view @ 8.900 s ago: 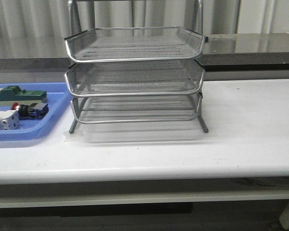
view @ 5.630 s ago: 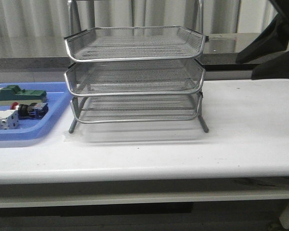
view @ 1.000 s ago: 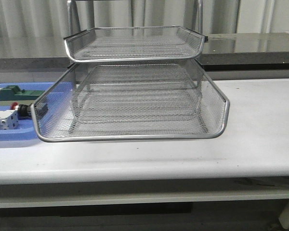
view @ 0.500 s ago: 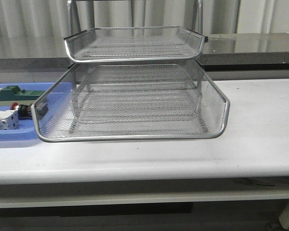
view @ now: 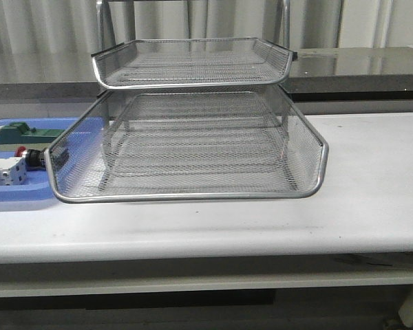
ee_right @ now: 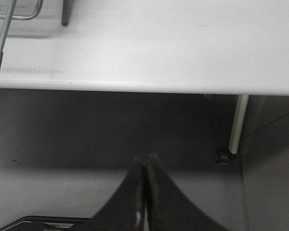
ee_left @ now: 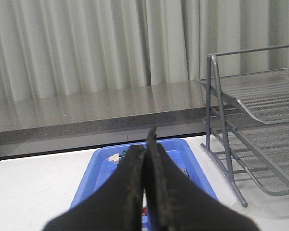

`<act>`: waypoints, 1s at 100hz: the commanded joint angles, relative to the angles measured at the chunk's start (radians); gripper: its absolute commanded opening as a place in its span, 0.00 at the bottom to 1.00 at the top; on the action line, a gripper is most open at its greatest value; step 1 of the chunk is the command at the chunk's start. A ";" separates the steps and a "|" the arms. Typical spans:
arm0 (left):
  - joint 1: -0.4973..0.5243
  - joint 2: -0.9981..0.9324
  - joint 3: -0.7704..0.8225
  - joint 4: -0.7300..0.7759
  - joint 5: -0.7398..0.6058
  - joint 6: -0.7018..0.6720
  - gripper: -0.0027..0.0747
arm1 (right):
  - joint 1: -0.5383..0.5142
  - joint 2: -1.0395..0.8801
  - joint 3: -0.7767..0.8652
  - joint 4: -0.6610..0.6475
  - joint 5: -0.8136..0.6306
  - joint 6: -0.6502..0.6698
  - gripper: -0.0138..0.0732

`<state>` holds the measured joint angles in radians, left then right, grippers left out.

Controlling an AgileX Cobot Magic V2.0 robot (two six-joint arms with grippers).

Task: Place button on rack with both arms
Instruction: 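Release the tray and withdraw the right gripper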

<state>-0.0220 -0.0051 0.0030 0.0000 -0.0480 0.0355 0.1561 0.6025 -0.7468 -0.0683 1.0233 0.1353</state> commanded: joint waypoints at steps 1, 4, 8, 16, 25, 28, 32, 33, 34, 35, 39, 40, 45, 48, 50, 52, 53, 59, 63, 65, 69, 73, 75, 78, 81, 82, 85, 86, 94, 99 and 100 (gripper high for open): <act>-0.001 -0.032 0.033 -0.008 -0.079 -0.009 0.01 | -0.002 0.000 -0.035 -0.021 -0.040 -0.002 0.08; -0.001 -0.032 0.033 -0.008 -0.079 -0.009 0.01 | -0.002 0.000 -0.035 -0.021 -0.040 -0.002 0.08; -0.001 -0.032 0.033 -0.008 -0.079 -0.009 0.01 | -0.002 0.000 -0.035 -0.021 -0.040 -0.002 0.08; -0.001 -0.032 0.033 -0.008 -0.079 -0.009 0.01 | -0.002 0.000 -0.035 -0.021 -0.040 -0.002 0.08; -0.001 -0.032 0.033 -0.008 -0.079 -0.009 0.01 | -0.002 0.000 -0.035 -0.021 -0.040 -0.002 0.08; -0.001 -0.032 0.033 -0.008 -0.079 -0.009 0.01 | -0.002 0.000 -0.035 -0.021 -0.040 -0.002 0.08; -0.001 -0.032 0.033 -0.008 -0.079 -0.009 0.01 | -0.002 0.000 -0.035 -0.021 -0.040 -0.002 0.08; -0.001 -0.032 0.033 -0.008 -0.079 -0.009 0.01 | -0.002 0.000 -0.035 -0.021 -0.040 -0.002 0.08; -0.001 -0.032 0.033 -0.008 -0.079 -0.009 0.01 | -0.002 0.000 -0.035 -0.021 -0.040 -0.002 0.08; -0.001 -0.032 0.033 -0.008 -0.079 -0.009 0.01 | -0.002 0.000 -0.035 -0.021 -0.040 -0.002 0.08; -0.001 -0.032 0.033 -0.008 -0.079 -0.009 0.01 | -0.002 0.000 -0.035 -0.021 -0.040 -0.002 0.08; -0.001 -0.032 0.033 -0.008 -0.079 -0.009 0.01 | -0.002 0.000 -0.035 -0.021 -0.040 -0.002 0.08; -0.001 -0.032 0.033 -0.008 -0.079 -0.009 0.01 | -0.002 0.000 -0.035 -0.021 -0.040 -0.002 0.08; -0.001 -0.032 0.033 -0.008 -0.079 -0.009 0.01 | -0.002 0.000 -0.035 -0.021 -0.040 -0.002 0.08; -0.001 -0.032 0.033 -0.008 -0.079 -0.009 0.01 | -0.002 0.000 -0.035 -0.021 -0.040 -0.002 0.08; -0.001 -0.032 0.033 -0.008 -0.079 -0.009 0.01 | -0.002 0.000 -0.035 -0.021 -0.040 -0.002 0.08; -0.001 -0.032 0.033 -0.008 -0.079 -0.009 0.01 | -0.002 0.000 -0.035 -0.021 -0.040 -0.002 0.08; -0.001 -0.032 0.033 -0.008 -0.079 -0.009 0.01 | -0.002 0.000 -0.035 -0.021 -0.040 -0.002 0.08; -0.001 -0.032 0.033 -0.008 -0.081 -0.009 0.01 | -0.002 0.000 -0.035 -0.021 -0.040 -0.002 0.08; -0.001 -0.032 0.033 -0.008 -0.081 -0.009 0.01 | -0.002 0.000 -0.035 -0.021 -0.040 -0.002 0.08; -0.001 -0.032 0.033 -0.008 -0.083 -0.009 0.01 | -0.002 0.000 -0.035 -0.021 -0.040 -0.002 0.08; -0.001 -0.032 0.033 -0.008 -0.090 -0.009 0.01 | -0.002 0.000 -0.035 -0.021 -0.040 -0.002 0.08; -0.001 -0.032 0.031 -0.010 -0.090 -0.009 0.01 | -0.002 0.000 -0.035 -0.021 -0.040 -0.002 0.08; -0.001 -0.032 0.024 -0.016 -0.090 -0.009 0.01 | -0.002 0.000 -0.035 -0.021 -0.040 -0.002 0.08; -0.001 -0.032 0.015 -0.030 -0.090 -0.009 0.01 | -0.002 0.000 -0.035 -0.021 -0.040 -0.002 0.08; -0.001 -0.032 0.013 -0.037 -0.088 -0.009 0.01 | -0.002 0.000 -0.035 -0.021 -0.040 -0.002 0.08; -0.001 -0.030 -0.001 -0.054 -0.088 -0.009 0.01 | -0.002 0.000 -0.035 -0.021 -0.040 -0.002 0.08; -0.001 -0.030 -0.005 -0.054 -0.088 -0.009 0.01 | -0.002 0.000 -0.035 -0.021 -0.040 -0.002 0.08; -0.001 -0.013 -0.056 -0.079 -0.077 -0.009 0.01 | -0.002 0.000 -0.035 -0.021 -0.040 -0.002 0.08; -0.001 0.008 -0.094 -0.092 -0.067 -0.009 0.01 | -0.002 0.000 -0.035 -0.021 -0.040 -0.002 0.08; -0.001 0.011 -0.100 -0.095 -0.062 -0.009 0.01 | -0.002 0.000 -0.035 -0.021 -0.040 -0.002 0.08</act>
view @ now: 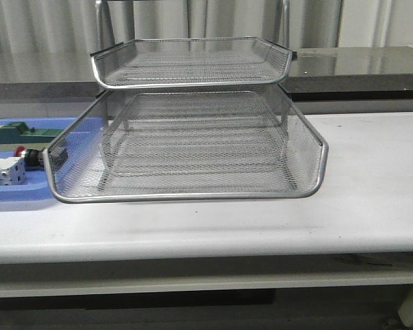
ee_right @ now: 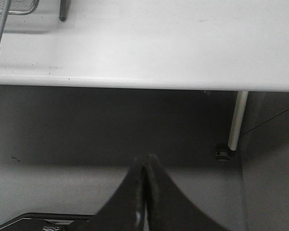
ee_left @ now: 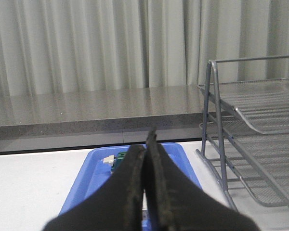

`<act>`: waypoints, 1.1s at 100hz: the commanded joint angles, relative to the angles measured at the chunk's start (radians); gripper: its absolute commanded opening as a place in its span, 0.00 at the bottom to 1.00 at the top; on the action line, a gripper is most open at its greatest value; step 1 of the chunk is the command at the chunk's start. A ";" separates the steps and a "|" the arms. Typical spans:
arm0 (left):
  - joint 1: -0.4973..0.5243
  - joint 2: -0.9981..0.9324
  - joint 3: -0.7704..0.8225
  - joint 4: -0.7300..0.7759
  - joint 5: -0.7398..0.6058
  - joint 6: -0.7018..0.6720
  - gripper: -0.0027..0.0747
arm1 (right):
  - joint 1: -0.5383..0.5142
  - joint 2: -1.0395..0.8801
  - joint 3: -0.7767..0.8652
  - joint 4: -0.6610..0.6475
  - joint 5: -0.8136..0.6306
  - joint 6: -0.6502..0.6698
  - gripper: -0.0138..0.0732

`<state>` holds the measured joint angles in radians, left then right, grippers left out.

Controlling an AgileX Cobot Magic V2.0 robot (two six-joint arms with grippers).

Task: Place button on rack with both arms
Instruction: 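Release the tray and withdraw the right gripper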

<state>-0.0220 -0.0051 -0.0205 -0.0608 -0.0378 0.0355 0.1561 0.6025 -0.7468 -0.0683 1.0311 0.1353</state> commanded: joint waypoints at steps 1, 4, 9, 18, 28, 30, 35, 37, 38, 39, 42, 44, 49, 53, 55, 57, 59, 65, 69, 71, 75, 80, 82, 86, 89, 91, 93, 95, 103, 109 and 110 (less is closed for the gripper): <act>-0.001 0.019 -0.089 -0.040 -0.069 -0.009 0.01 | -0.002 0.000 -0.035 -0.021 -0.048 -0.002 0.08; -0.001 0.037 -0.116 -0.048 -0.052 -0.009 0.01 | -0.002 0.000 -0.035 -0.021 -0.048 -0.002 0.08; -0.001 0.083 -0.175 -0.053 -0.010 -0.009 0.01 | -0.002 0.000 -0.035 -0.021 -0.048 -0.002 0.08; -0.001 0.176 -0.274 -0.053 0.062 -0.009 0.01 | -0.002 0.000 -0.035 -0.021 -0.048 -0.002 0.08; -0.001 0.309 -0.400 -0.053 0.167 -0.009 0.01 | -0.002 0.000 -0.035 -0.021 -0.048 -0.002 0.08; -0.001 0.340 -0.428 -0.053 0.183 -0.009 0.01 | -0.002 0.000 -0.035 -0.021 -0.048 -0.002 0.08; -0.001 0.414 -0.496 -0.053 0.250 -0.009 0.01 | -0.002 0.000 -0.035 -0.021 -0.048 -0.002 0.08; -0.001 0.446 -0.525 -0.053 0.265 -0.009 0.01 | -0.002 0.000 -0.035 -0.021 -0.048 -0.002 0.08; -0.001 0.468 -0.535 -0.052 0.281 -0.009 0.01 | -0.002 0.000 -0.035 -0.021 -0.048 -0.002 0.08; -0.001 0.478 -0.554 -0.052 0.288 -0.009 0.01 | -0.002 0.000 -0.035 -0.021 -0.048 -0.002 0.08; -0.001 0.522 -0.592 -0.052 0.321 -0.009 0.01 | -0.002 0.000 -0.035 -0.021 -0.048 -0.002 0.08; -0.001 0.554 -0.619 -0.052 0.331 -0.009 0.01 | -0.002 0.000 -0.035 -0.021 -0.048 -0.002 0.08; -0.001 0.630 -0.680 -0.052 0.366 -0.008 0.01 | -0.002 0.000 -0.035 -0.021 -0.048 -0.002 0.08; -0.001 0.694 -0.730 -0.052 0.389 -0.005 0.01 | -0.002 0.000 -0.035 -0.021 -0.048 -0.002 0.08; -0.001 0.725 -0.754 -0.052 0.400 -0.005 0.01 | -0.002 0.000 -0.035 -0.021 -0.048 -0.002 0.08; -0.001 0.755 -0.777 -0.052 0.410 -0.005 0.01 | -0.002 0.000 -0.035 -0.021 -0.048 -0.002 0.08; -0.001 0.786 -0.793 -0.052 0.420 -0.004 0.01 | -0.002 0.000 -0.035 -0.021 -0.048 -0.002 0.08; -0.001 0.863 -0.861 -0.052 0.448 -0.004 0.01 | -0.002 0.000 -0.035 -0.021 -0.048 -0.002 0.08; -0.001 0.918 -0.905 -0.052 0.472 -0.004 0.01 | -0.002 0.000 -0.035 -0.021 -0.048 -0.002 0.08; -0.001 0.947 -0.926 -0.052 0.484 -0.004 0.01 | -0.002 0.000 -0.035 -0.021 -0.048 -0.002 0.08; -0.001 0.991 -0.961 -0.052 0.514 0.001 0.01 | -0.002 0.000 -0.035 -0.021 -0.048 -0.002 0.08; -0.001 1.060 -1.008 -0.052 0.555 0.016 0.01 | -0.002 0.000 -0.035 -0.021 -0.048 -0.002 0.08; -0.001 1.076 -1.027 -0.052 0.573 0.025 0.01 | -0.002 0.000 -0.035 -0.021 -0.048 -0.002 0.08; -0.001 1.122 -1.064 -0.052 0.604 0.051 0.01 | -0.002 0.000 -0.035 -0.021 -0.048 -0.002 0.08; -0.001 1.152 -1.087 -0.052 0.631 0.068 0.01 | -0.002 0.000 -0.035 -0.021 -0.048 -0.002 0.08; -0.001 1.172 -1.102 -0.052 0.643 0.080 0.01 | -0.002 0.000 -0.035 -0.021 -0.048 -0.002 0.08; -0.001 1.193 -1.117 -0.052 0.650 0.085 0.01 | -0.002 0.000 -0.035 -0.021 -0.048 -0.002 0.08; -0.001 1.212 -1.130 -0.052 0.657 0.089 0.01 | -0.002 0.000 -0.035 -0.021 -0.048 -0.002 0.08; -0.001 1.277 -1.176 -0.052 0.679 0.117 0.01 | -0.002 0.000 -0.035 -0.021 -0.048 -0.002 0.08; -0.001 1.321 -1.207 -0.052 0.686 0.132 0.01 | -0.002 0.000 -0.035 -0.021 -0.048 -0.002 0.08; -0.001 1.326 -1.211 -0.052 0.688 0.132 0.01 | -0.002 0.000 -0.035 -0.021 -0.048 -0.002 0.08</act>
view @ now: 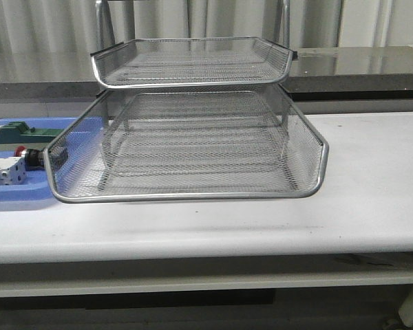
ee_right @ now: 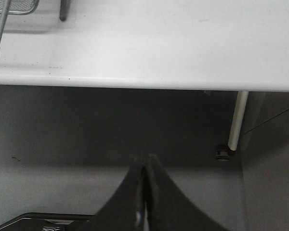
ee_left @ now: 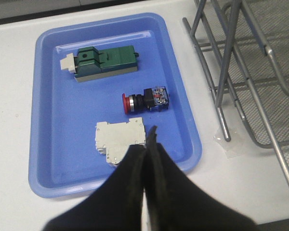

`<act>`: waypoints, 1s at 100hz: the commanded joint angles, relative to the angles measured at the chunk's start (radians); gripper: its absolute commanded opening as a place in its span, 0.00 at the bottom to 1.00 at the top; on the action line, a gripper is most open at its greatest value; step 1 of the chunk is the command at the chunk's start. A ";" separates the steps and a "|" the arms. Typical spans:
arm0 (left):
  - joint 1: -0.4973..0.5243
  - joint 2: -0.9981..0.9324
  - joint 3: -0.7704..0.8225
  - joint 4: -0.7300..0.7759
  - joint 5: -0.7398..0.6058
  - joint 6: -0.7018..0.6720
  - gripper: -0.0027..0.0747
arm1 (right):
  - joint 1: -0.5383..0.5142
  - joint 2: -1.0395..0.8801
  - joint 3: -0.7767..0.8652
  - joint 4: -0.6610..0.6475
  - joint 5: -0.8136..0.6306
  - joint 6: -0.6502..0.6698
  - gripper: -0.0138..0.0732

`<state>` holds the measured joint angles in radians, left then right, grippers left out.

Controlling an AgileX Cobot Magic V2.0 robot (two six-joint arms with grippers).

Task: Place button on rack with both arms
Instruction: 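Release the tray and withdraw the right gripper, then lower the left gripper onto the red push button in the blue tray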

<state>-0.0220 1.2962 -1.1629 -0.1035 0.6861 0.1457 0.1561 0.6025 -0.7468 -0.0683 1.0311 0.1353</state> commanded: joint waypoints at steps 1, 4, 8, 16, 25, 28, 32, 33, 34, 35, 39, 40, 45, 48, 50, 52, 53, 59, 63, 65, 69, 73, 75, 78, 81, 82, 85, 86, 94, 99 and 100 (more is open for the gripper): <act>-0.001 0.034 -0.075 -0.009 -0.035 0.022 0.01 | -0.002 0.000 -0.035 -0.021 -0.048 -0.002 0.08; -0.001 0.050 -0.088 -0.009 -0.031 0.022 0.01 | -0.002 0.000 -0.035 -0.021 -0.048 -0.002 0.08; -0.001 0.074 -0.106 -0.009 -0.021 0.022 0.01 | -0.002 0.000 -0.035 -0.021 -0.048 -0.002 0.08; -0.001 0.109 -0.132 -0.009 0.001 0.037 0.01 | -0.002 0.000 -0.035 -0.021 -0.048 -0.002 0.08; -0.003 0.137 -0.148 -0.009 0.026 0.079 0.05 | -0.002 0.000 -0.035 -0.021 -0.048 -0.002 0.08; -0.003 0.142 -0.151 -0.009 0.036 0.091 0.08 | -0.002 0.000 -0.035 -0.021 -0.048 -0.002 0.08; -0.003 0.148 -0.150 -0.009 0.044 0.102 0.14 | -0.002 0.000 -0.035 -0.021 -0.048 -0.002 0.08; -0.003 0.148 -0.150 -0.009 0.044 0.102 0.15 | -0.002 0.000 -0.035 -0.021 -0.048 -0.002 0.08; -0.003 0.149 -0.150 -0.007 0.046 0.102 0.16 | -0.002 0.000 -0.035 -0.021 -0.048 -0.002 0.08; -0.003 0.151 -0.150 -0.007 0.046 0.102 0.19 | -0.002 0.000 -0.035 -0.021 -0.048 -0.002 0.08; -0.003 0.151 -0.150 0.003 0.046 0.102 0.27 | -0.002 0.000 -0.035 -0.021 -0.048 -0.002 0.08; -0.003 0.151 -0.150 0.007 0.048 0.102 0.29 | -0.002 0.000 -0.035 -0.021 -0.048 -0.002 0.08; -0.003 0.152 -0.150 0.020 0.051 0.109 0.41 | -0.002 0.000 -0.035 -0.021 -0.048 -0.002 0.08; -0.003 0.152 -0.150 0.025 0.052 0.109 0.48 | -0.002 0.000 -0.035 -0.021 -0.048 -0.002 0.08; -0.003 0.152 -0.150 0.030 0.053 0.109 0.53 | -0.002 0.000 -0.035 -0.021 -0.048 -0.002 0.08; -0.003 0.152 -0.150 0.034 0.053 0.109 0.59 | -0.002 0.000 -0.035 -0.021 -0.048 -0.002 0.08; -0.003 0.152 -0.150 0.036 0.055 0.109 0.62 | -0.002 0.000 -0.035 -0.021 -0.048 -0.002 0.08; -0.003 0.152 -0.150 0.036 0.055 0.109 0.72 | -0.002 0.000 -0.035 -0.021 -0.048 -0.002 0.08; -0.003 0.152 -0.150 0.036 0.055 0.109 0.76 | -0.002 0.000 -0.035 -0.021 -0.048 -0.002 0.08; -0.003 0.152 -0.150 0.036 0.055 0.109 0.77 | -0.002 0.000 -0.035 -0.021 -0.048 -0.002 0.08; -0.003 0.152 -0.150 0.031 0.050 0.109 0.77 | -0.002 0.000 -0.035 -0.021 -0.048 -0.002 0.08; -0.003 0.152 -0.150 0.024 0.044 0.109 0.77 | -0.002 0.000 -0.035 -0.021 -0.048 -0.002 0.08; -0.003 0.152 -0.150 0.018 0.039 0.109 0.77 | -0.002 0.000 -0.035 -0.021 -0.048 -0.002 0.08; -0.003 0.152 -0.150 0.005 0.037 0.109 0.77 | -0.002 0.000 -0.035 -0.021 -0.048 -0.002 0.08; -0.003 0.152 -0.150 0.004 0.034 0.109 0.77 | -0.002 0.000 -0.035 -0.021 -0.048 -0.002 0.08; -0.003 0.153 -0.150 0.004 0.029 0.109 0.77 | -0.002 0.000 -0.035 -0.021 -0.048 -0.002 0.08; -0.003 0.155 -0.153 0.006 0.023 0.114 0.77 | -0.002 0.000 -0.035 -0.021 -0.048 -0.002 0.08; -0.003 0.155 -0.153 0.006 0.024 0.117 0.77 | -0.002 0.000 -0.035 -0.021 -0.048 -0.002 0.08; -0.003 0.172 -0.172 0.010 0.024 0.187 0.77 | -0.002 0.000 -0.035 -0.021 -0.048 -0.002 0.08; -0.003 0.188 -0.194 0.010 0.034 0.215 0.77 | -0.002 0.000 -0.035 -0.021 -0.048 -0.002 0.08; -0.003 0.191 -0.198 0.010 0.037 0.217 0.77 | -0.002 0.000 -0.035 -0.021 -0.048 -0.002 0.08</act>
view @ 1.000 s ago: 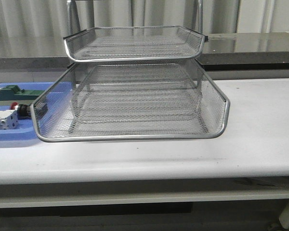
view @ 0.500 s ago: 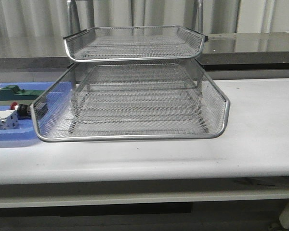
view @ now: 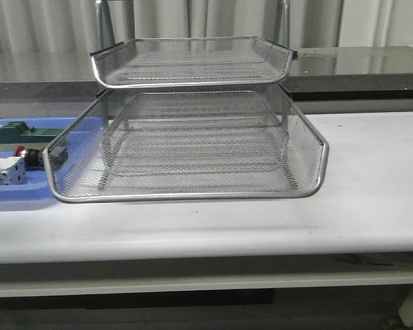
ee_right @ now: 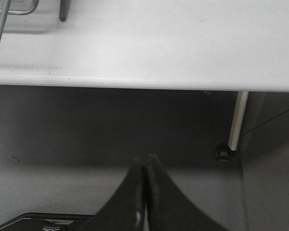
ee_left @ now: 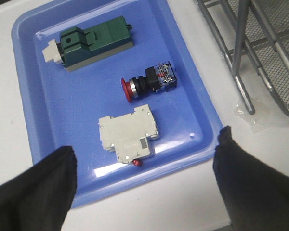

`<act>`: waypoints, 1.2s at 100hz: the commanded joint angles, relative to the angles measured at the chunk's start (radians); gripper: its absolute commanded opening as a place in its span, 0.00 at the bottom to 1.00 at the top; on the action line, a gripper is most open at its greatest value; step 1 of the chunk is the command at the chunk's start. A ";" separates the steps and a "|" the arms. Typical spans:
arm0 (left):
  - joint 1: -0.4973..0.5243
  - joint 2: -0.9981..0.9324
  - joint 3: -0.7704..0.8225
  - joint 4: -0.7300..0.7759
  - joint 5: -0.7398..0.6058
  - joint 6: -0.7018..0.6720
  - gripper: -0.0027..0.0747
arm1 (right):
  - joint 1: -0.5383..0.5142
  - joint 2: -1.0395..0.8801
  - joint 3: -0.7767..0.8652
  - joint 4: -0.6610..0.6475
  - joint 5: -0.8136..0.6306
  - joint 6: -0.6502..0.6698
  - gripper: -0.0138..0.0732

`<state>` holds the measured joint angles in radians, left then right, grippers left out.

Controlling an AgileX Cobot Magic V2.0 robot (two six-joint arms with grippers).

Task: Place button on rack with both arms
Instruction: 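Lower the left gripper onto the red push button in the blue tray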

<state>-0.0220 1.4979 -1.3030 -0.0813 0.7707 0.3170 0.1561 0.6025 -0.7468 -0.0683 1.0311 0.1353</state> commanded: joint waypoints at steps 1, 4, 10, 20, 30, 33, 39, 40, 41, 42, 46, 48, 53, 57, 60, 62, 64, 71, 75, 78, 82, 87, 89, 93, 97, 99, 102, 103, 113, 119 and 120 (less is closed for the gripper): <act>-0.003 -0.005 -0.066 -0.013 -0.045 0.052 0.77 | -0.002 0.000 -0.035 -0.021 -0.048 -0.002 0.08; -0.003 0.009 -0.083 -0.013 -0.034 0.063 0.77 | -0.002 0.000 -0.035 -0.021 -0.048 -0.002 0.08; -0.003 0.043 -0.127 -0.013 -0.005 0.090 0.77 | -0.002 0.000 -0.035 -0.021 -0.048 -0.002 0.08; -0.003 0.121 -0.203 -0.013 0.040 0.149 0.77 | -0.002 0.000 -0.035 -0.021 -0.048 -0.002 0.08; -0.003 0.205 -0.283 -0.013 0.079 0.207 0.77 | -0.002 0.000 -0.035 -0.021 -0.048 -0.002 0.08; -0.003 0.230 -0.306 -0.013 0.093 0.224 0.77 | -0.002 0.000 -0.035 -0.021 -0.048 -0.002 0.08; -0.003 0.287 -0.357 -0.019 0.118 0.254 0.77 | -0.002 0.000 -0.035 -0.021 -0.048 -0.002 0.08; -0.003 0.293 -0.363 -0.019 0.124 0.257 0.77 | -0.002 0.000 -0.035 -0.021 -0.048 -0.002 0.08; -0.003 0.305 -0.374 -0.021 0.128 0.263 0.77 | -0.002 0.000 -0.035 -0.021 -0.048 -0.002 0.08; -0.003 0.311 -0.380 -0.024 0.134 0.266 0.77 | -0.002 0.000 -0.035 -0.021 -0.048 -0.002 0.08; -0.003 0.347 -0.412 -0.025 0.148 0.273 0.77 | -0.002 0.000 -0.035 -0.021 -0.048 -0.002 0.08; -0.003 0.365 -0.429 -0.028 0.155 0.274 0.77 | -0.002 0.000 -0.035 -0.021 -0.048 -0.002 0.08; -0.003 0.405 -0.465 -0.028 0.168 0.284 0.77 | -0.002 0.000 -0.035 -0.021 -0.048 -0.002 0.08; -0.003 0.432 -0.493 -0.028 0.181 0.296 0.77 | -0.002 0.000 -0.035 -0.021 -0.048 -0.002 0.08; -0.003 0.457 -0.511 -0.028 0.186 0.308 0.77 | -0.002 0.000 -0.035 -0.021 -0.048 -0.002 0.08; -0.003 0.470 -0.523 -0.032 0.191 0.320 0.77 | -0.002 0.000 -0.035 -0.021 -0.048 -0.002 0.08; -0.003 0.479 -0.533 -0.035 0.194 0.328 0.77 | -0.002 0.000 -0.035 -0.021 -0.048 -0.002 0.08; -0.003 0.518 -0.562 -0.039 0.203 0.358 0.77 | -0.002 0.000 -0.035 -0.021 -0.048 -0.002 0.08; -0.003 0.538 -0.575 -0.039 0.207 0.375 0.77 | -0.002 0.000 -0.035 -0.021 -0.048 -0.002 0.08; -0.003 0.550 -0.587 -0.039 0.208 0.384 0.77 | -0.002 0.000 -0.035 -0.021 -0.048 -0.002 0.08; -0.003 0.568 -0.596 -0.039 0.207 0.408 0.77 | -0.002 0.000 -0.035 -0.021 -0.048 -0.002 0.08; -0.003 0.584 -0.607 -0.039 0.208 0.436 0.77 | -0.002 0.000 -0.035 -0.021 -0.048 -0.002 0.08; -0.003 0.589 -0.608 -0.039 0.208 0.450 0.77 | -0.002 0.000 -0.035 -0.021 -0.048 -0.002 0.08; -0.003 0.599 -0.611 -0.039 0.208 0.477 0.77 | -0.002 0.000 -0.035 -0.021 -0.048 -0.002 0.08; -0.003 0.608 -0.613 -0.039 0.207 0.504 0.77 | -0.002 0.000 -0.035 -0.021 -0.048 -0.002 0.08; -0.003 0.610 -0.613 -0.039 0.206 0.511 0.77 | -0.002 0.000 -0.035 -0.021 -0.048 -0.002 0.08; -0.003 0.618 -0.617 -0.039 0.206 0.525 0.77 | -0.002 0.000 -0.035 -0.021 -0.048 -0.002 0.08; -0.003 0.619 -0.619 -0.039 0.206 0.527 0.77 | -0.002 0.000 -0.035 -0.021 -0.048 -0.002 0.08; -0.003 0.642 -0.632 -0.039 0.199 0.543 0.77 | -0.002 0.000 -0.035 -0.021 -0.048 -0.002 0.08; -0.003 0.658 -0.643 -0.040 0.199 0.551 0.77 | -0.002 0.000 -0.035 -0.021 -0.048 -0.002 0.08; -0.005 0.658 -0.644 -0.040 0.199 0.554 0.77 | -0.002 0.000 -0.035 -0.021 -0.047 -0.002 0.08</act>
<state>-0.0220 2.2054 -1.9023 -0.1017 0.9980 0.8540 0.1561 0.6025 -0.7468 -0.0683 1.0311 0.1353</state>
